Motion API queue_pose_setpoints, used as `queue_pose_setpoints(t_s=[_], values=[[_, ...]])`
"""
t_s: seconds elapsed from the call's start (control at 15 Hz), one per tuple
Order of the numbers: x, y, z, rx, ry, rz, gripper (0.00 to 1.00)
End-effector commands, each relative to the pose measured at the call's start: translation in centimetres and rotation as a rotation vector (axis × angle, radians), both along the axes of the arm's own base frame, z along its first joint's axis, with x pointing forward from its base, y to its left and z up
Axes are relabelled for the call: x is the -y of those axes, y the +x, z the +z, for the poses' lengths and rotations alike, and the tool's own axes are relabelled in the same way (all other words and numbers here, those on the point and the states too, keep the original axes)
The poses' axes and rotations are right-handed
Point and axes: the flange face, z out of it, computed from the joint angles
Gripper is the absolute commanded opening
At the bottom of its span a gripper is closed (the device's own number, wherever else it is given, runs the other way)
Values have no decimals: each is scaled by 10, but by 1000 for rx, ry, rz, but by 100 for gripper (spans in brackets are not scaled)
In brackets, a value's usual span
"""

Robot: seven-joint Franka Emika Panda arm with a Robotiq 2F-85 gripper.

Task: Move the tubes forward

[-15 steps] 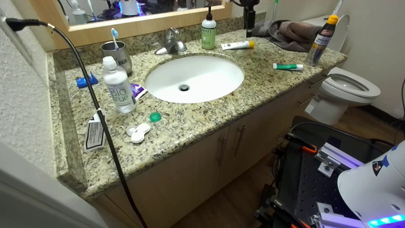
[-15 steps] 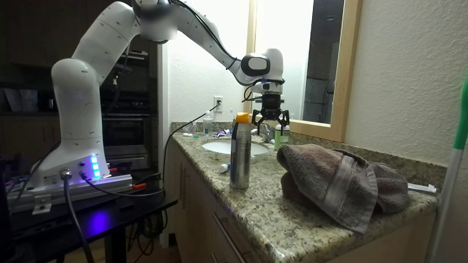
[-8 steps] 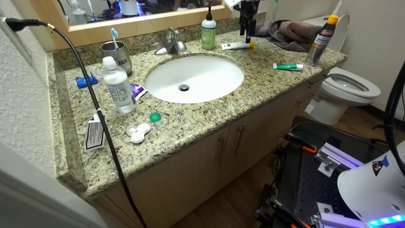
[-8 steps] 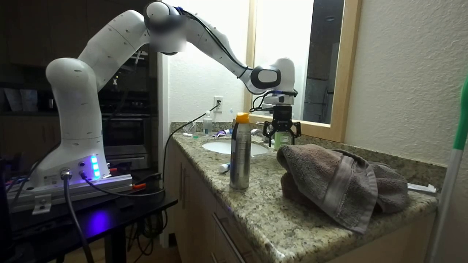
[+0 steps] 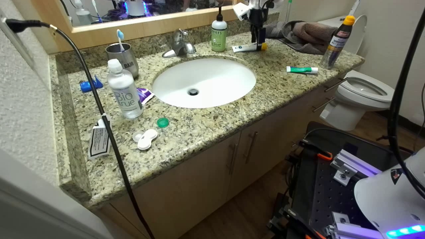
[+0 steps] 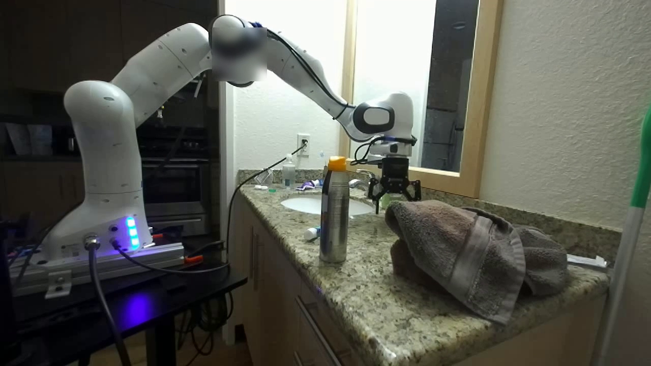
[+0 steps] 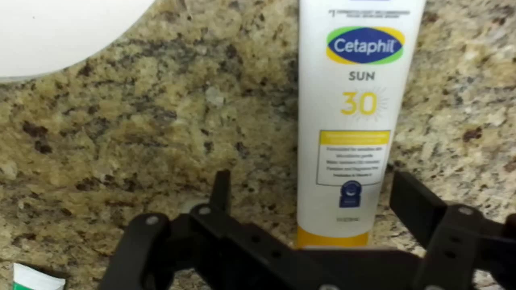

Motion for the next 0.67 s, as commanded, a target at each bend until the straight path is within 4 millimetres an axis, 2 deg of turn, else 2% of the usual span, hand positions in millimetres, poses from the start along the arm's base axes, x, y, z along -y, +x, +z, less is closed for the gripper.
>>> queue_pose_setpoints(t_s=[0.0, 0.07, 0.13, 0.2, 0.6], values=[[-1, -4, -18, -64, -3, -47, 100], [0, -5, -21, -65, 2, -58, 75], [1, -5, -24, -58, -4, -68, 74], [1, -6, -25, -57, -3, -75, 68], [2, -4, -17, -47, -13, -113, 25]])
